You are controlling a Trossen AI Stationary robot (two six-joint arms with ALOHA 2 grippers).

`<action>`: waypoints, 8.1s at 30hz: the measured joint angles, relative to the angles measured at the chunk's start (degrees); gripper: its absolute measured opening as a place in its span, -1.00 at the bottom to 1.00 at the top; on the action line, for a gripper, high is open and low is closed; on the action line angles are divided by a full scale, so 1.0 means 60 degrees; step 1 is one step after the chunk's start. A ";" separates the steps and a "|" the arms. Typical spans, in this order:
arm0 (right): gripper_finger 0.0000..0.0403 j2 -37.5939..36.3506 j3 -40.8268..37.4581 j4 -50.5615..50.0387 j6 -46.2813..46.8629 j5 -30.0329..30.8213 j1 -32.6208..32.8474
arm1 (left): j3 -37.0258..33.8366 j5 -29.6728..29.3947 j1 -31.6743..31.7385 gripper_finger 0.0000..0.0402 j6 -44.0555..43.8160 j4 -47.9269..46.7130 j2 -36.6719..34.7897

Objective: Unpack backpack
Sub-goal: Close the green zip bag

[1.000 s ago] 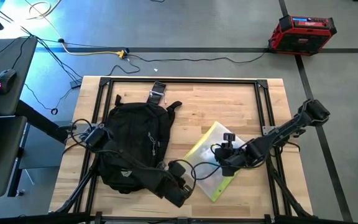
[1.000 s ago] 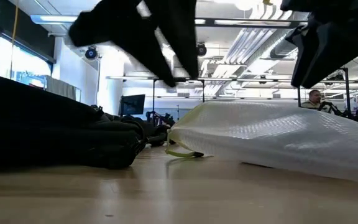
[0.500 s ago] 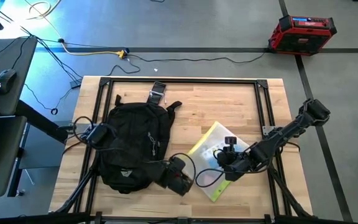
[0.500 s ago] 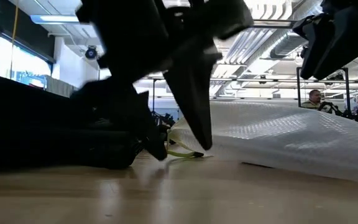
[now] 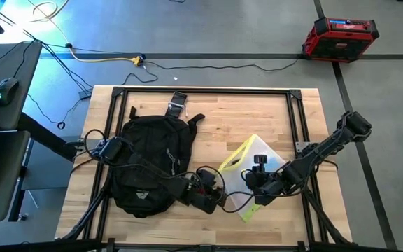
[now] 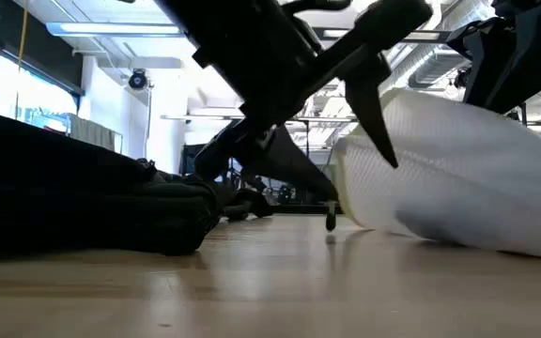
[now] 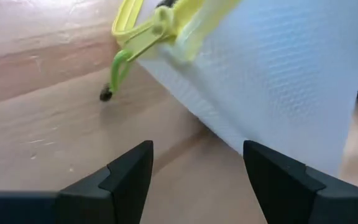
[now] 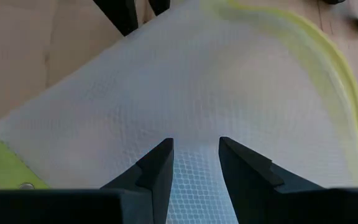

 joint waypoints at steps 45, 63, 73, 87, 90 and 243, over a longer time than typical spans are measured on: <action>-0.42 0.0055 -0.0018 0.0157 0.0001 -0.0088 0.0062 | -0.2342 -0.0552 0.0365 0.04 -0.2224 0.3136 -0.0015; -0.42 0.0053 -0.0018 0.0825 -0.0185 0.0545 0.1260 | -0.2382 -0.0458 0.0752 -0.97 0.3559 0.3232 -0.1225; -0.42 -0.1938 0.0057 -0.1619 -0.1068 0.1395 -0.1144 | -0.2371 -0.0247 0.0444 -1.00 0.4788 0.2338 -0.2167; 0.11 -0.3801 -0.0423 -0.1567 -0.3616 -0.5130 -0.9715 | -0.2364 -0.0899 0.0173 -1.00 0.4949 0.2052 -0.2175; 0.27 -0.3656 -0.1304 -0.1005 -0.4028 -0.6597 -1.0918 | -0.2364 -0.0903 0.0151 -1.00 0.4952 0.2017 -0.2175; -1.00 -0.2229 -0.1927 0.3141 -0.1730 0.3494 0.3869 | -0.2812 0.0701 -0.0705 -0.11 0.9506 0.5662 -0.2565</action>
